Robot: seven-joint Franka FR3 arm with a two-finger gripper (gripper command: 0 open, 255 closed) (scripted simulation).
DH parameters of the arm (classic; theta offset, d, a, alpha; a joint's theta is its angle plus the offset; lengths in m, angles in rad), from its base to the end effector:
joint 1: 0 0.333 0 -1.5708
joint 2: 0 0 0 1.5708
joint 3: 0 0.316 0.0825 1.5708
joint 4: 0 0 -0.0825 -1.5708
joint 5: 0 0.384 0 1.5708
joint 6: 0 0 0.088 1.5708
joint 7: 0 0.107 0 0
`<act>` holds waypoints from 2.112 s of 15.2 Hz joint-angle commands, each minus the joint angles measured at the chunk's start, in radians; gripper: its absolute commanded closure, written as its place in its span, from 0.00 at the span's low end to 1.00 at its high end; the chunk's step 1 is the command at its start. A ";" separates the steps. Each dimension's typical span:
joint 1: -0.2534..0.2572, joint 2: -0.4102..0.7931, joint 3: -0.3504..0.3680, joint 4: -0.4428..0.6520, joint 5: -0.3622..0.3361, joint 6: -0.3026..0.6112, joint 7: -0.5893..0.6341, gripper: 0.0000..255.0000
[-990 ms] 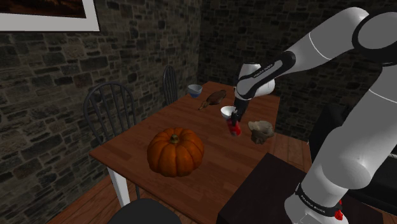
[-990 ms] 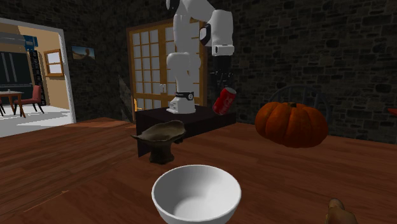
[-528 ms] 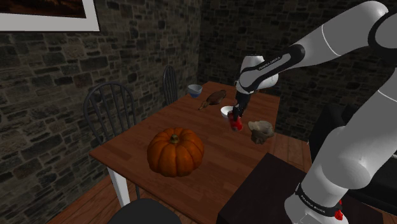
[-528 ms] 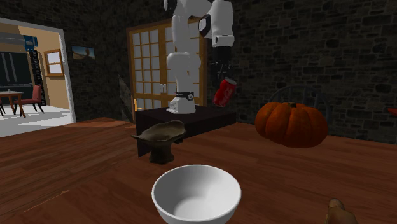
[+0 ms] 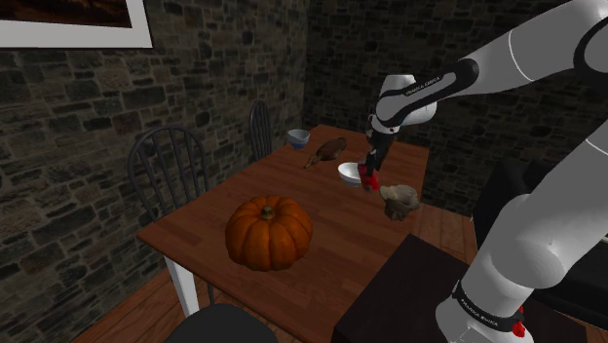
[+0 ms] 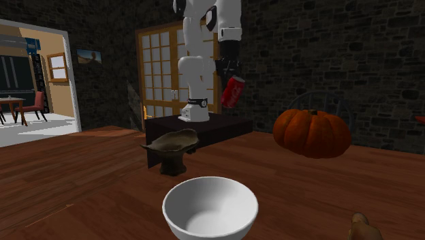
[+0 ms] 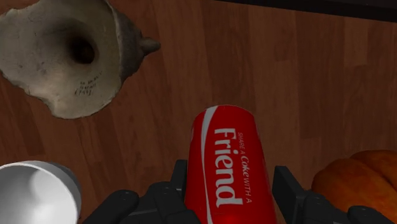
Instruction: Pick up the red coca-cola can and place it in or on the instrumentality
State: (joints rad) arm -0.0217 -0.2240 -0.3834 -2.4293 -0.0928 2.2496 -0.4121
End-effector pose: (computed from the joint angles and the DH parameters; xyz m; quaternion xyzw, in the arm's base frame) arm 0.4235 -0.1850 0.3877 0.9992 0.0358 0.0162 0.0014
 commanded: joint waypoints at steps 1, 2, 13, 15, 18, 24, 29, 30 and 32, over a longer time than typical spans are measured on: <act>-0.021 0.006 -0.033 0.015 -0.003 -0.007 -0.053 1.00; -0.031 0.010 -0.050 0.025 -0.004 -0.012 -0.080 1.00; -0.127 0.141 -0.233 0.203 0.060 -0.067 -0.406 1.00; -0.145 0.182 -0.262 0.250 0.089 -0.080 -0.471 1.00; -0.169 0.239 -0.291 0.299 0.133 -0.085 -0.548 1.00; -0.174 0.288 -0.290 0.259 0.174 -0.009 -0.579 1.00; -0.181 0.335 -0.285 0.233 0.217 0.053 -0.610 1.00; -0.182 0.345 -0.283 0.228 0.226 0.065 -0.617 1.00; -0.186 0.365 -0.279 0.220 0.246 0.088 -0.631 1.00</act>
State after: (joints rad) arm -0.2065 0.1311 -0.6648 -2.2068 0.1435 2.3268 -1.0369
